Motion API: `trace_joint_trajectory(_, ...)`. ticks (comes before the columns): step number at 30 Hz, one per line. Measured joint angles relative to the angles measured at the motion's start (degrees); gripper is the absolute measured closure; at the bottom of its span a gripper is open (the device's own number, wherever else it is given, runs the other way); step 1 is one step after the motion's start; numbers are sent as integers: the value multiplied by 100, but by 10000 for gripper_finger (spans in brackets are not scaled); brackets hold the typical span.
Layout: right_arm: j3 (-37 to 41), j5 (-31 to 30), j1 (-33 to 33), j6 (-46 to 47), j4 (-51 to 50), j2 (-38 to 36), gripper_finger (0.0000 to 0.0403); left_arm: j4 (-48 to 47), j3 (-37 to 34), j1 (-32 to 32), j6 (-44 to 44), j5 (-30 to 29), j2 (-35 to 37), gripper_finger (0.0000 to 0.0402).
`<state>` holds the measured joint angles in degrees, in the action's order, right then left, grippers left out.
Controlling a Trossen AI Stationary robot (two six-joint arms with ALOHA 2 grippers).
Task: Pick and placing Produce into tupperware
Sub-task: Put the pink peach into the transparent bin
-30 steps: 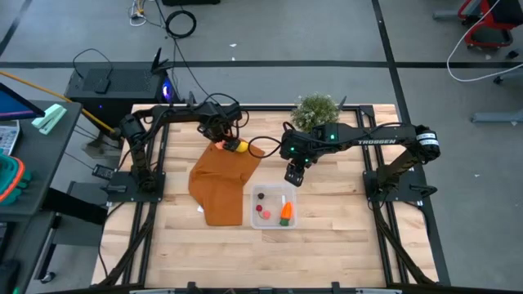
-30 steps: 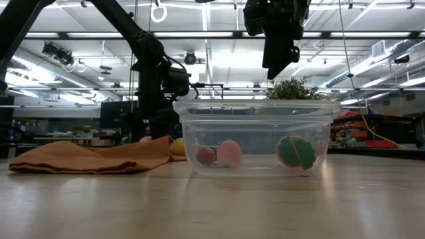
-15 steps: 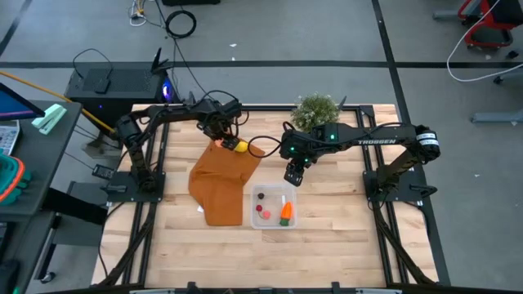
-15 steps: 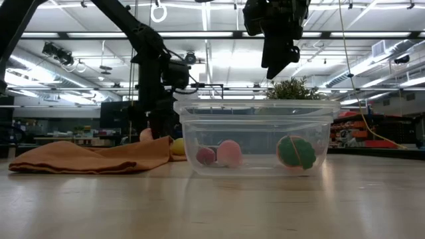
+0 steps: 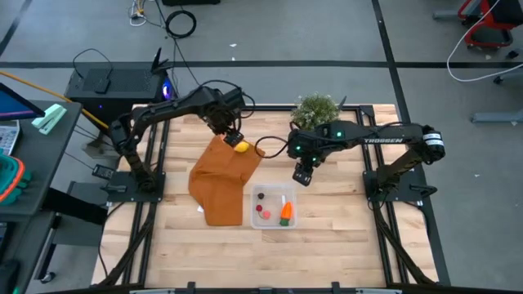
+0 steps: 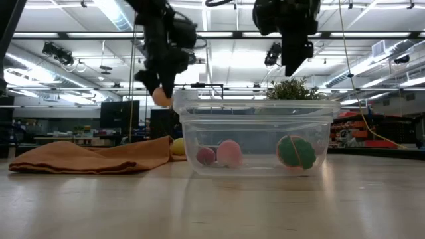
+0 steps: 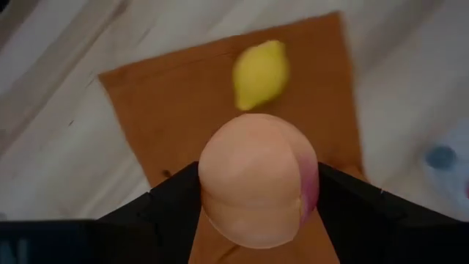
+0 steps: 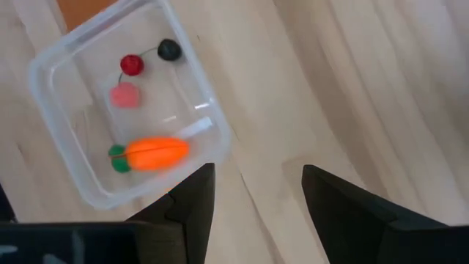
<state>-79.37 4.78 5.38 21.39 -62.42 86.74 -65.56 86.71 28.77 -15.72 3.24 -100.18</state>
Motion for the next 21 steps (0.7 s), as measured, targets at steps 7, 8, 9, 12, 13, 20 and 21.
trace_joint_trajectory(7, 0, -169, 457, 4, -439, -679, 229, -257, 818, -664, 237, 8, 0, 154)
trace_joint_trajectory(8, 0, -205, 539, 21, -503, -797, 229, -246, 927, -737, 278, 19, -1, 154)
trace_joint_trajectory(9, 0, -269, 640, 46, -571, -914, 229, -256, 1033, -805, 316, 20, -5, 154)
trace_joint_trajectory(12, 0, -422, 942, 150, -811, -1276, 229, -210, 1280, -972, 338, 15, -7, 148)
trace_joint_trajectory(13, 0, -462, 1054, 201, -890, -1394, 229, -220, 1332, -1029, 350, 15, -7, 147)
trace_joint_trajectory(20, 0, -626, 1647, 664, -1095, -1995, 229, -189, 1456, -1501, 489, 221, -11, 151)
trace_joint_trajectory(21, 0, -644, 1708, 695, -1114, -2038, 229, -178, 1456, -1599, 503, 252, -13, 152)
